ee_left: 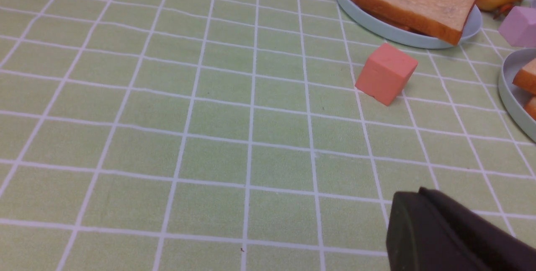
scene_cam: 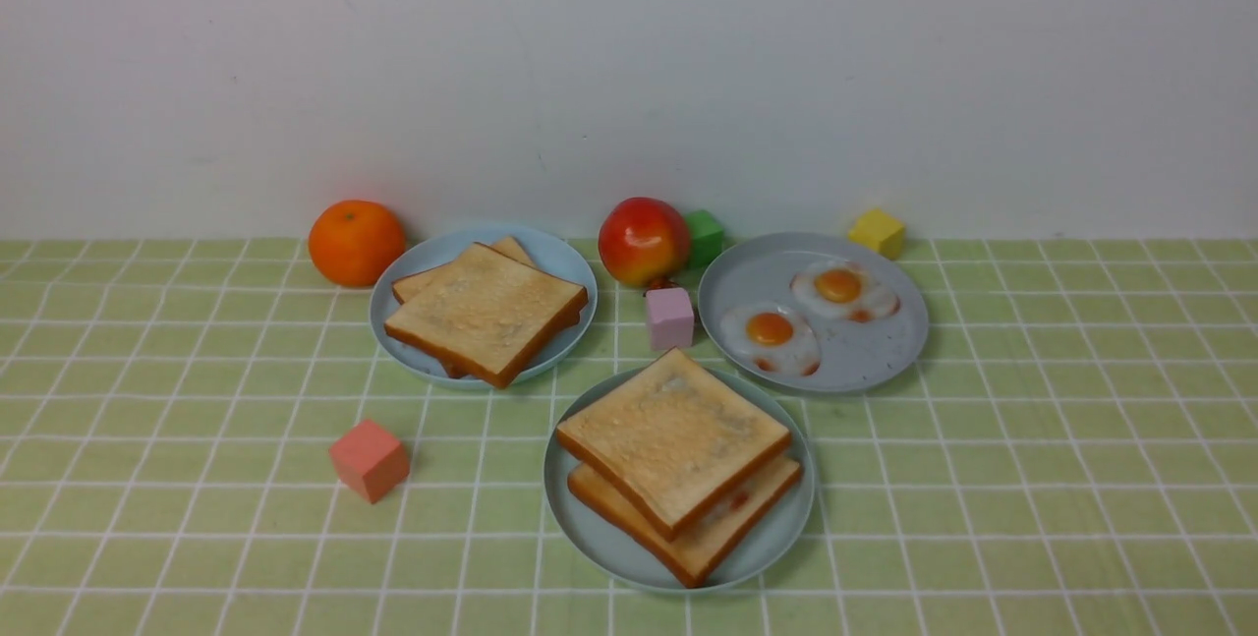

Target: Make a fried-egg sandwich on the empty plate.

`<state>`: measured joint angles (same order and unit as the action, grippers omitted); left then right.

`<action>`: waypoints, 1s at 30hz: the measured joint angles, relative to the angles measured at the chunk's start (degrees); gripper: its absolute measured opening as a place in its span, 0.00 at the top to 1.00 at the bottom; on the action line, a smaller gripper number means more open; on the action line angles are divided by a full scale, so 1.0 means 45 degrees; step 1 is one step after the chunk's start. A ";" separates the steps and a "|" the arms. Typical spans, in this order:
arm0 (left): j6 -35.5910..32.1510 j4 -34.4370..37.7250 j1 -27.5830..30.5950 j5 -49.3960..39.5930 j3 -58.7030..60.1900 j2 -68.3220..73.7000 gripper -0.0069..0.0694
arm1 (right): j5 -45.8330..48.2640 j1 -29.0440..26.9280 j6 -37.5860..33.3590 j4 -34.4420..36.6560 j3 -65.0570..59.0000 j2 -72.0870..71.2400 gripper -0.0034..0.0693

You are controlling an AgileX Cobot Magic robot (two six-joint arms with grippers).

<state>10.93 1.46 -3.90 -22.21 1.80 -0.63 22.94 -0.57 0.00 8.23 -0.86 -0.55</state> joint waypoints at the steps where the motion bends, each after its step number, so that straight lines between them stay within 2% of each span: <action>1: 0.0000 0.0000 0.0000 0.0000 0.0000 0.0000 0.92 | 0.0000 0.0000 0.0000 0.0000 0.0000 0.0000 0.91; 30: 0.0000 0.0000 0.0000 0.0000 0.0000 0.0000 0.89 | 0.0000 0.0000 0.0000 0.0000 0.0000 0.0000 0.86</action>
<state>10.93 1.46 -3.90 -22.21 1.80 -0.63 22.94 -0.57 0.00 8.23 -0.86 -0.55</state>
